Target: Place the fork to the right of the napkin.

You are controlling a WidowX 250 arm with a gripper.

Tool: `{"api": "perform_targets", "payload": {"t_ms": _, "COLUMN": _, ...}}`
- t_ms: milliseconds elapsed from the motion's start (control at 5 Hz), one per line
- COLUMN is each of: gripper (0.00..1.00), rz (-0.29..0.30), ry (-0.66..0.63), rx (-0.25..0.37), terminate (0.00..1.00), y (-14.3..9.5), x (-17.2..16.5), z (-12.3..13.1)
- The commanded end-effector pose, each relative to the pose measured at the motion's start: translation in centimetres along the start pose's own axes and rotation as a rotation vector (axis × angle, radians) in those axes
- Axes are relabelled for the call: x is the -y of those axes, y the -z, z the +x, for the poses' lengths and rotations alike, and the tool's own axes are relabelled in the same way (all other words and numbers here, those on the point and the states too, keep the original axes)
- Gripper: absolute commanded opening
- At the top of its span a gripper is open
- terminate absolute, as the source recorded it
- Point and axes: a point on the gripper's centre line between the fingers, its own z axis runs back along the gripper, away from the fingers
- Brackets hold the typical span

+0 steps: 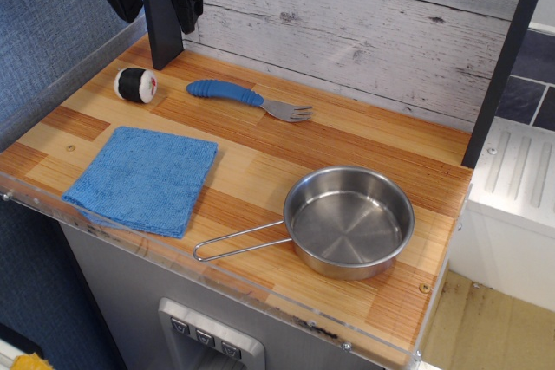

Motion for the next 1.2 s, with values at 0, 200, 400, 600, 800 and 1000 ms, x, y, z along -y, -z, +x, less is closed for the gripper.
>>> {"api": "perform_targets", "payload": {"t_ms": 0, "gripper": 1.0, "rz": 0.0, "ry": 0.0, "rx": 0.0, "terminate": 0.0, "y": 0.0, "x": 0.0, "z": 0.0}}
{"api": "perform_targets", "payload": {"t_ms": 200, "gripper": 1.0, "rz": -0.019, "ry": -0.076, "rx": 0.023, "terminate": 0.0, "y": -0.1, "x": 0.8, "z": 1.1}}
{"api": "perform_targets", "payload": {"t_ms": 400, "gripper": 1.0, "rz": -0.03, "ry": -0.232, "rx": 0.003, "terminate": 0.0, "y": 0.3, "x": 1.5, "z": 1.2}}
{"api": "perform_targets", "payload": {"t_ms": 600, "gripper": 1.0, "rz": -0.01, "ry": -0.45, "rx": -0.037, "terminate": 0.0, "y": 1.0, "x": 3.1, "z": 1.2}}
{"api": "perform_targets", "payload": {"t_ms": 800, "gripper": 1.0, "rz": 0.014, "ry": -0.707, "rx": -0.078, "terminate": 0.0, "y": 1.8, "x": 4.1, "z": 1.0}}
{"api": "perform_targets", "payload": {"t_ms": 1000, "gripper": 1.0, "rz": 0.03, "ry": -0.914, "rx": -0.128, "terminate": 0.0, "y": 2.8, "x": 5.3, "z": 1.4}}
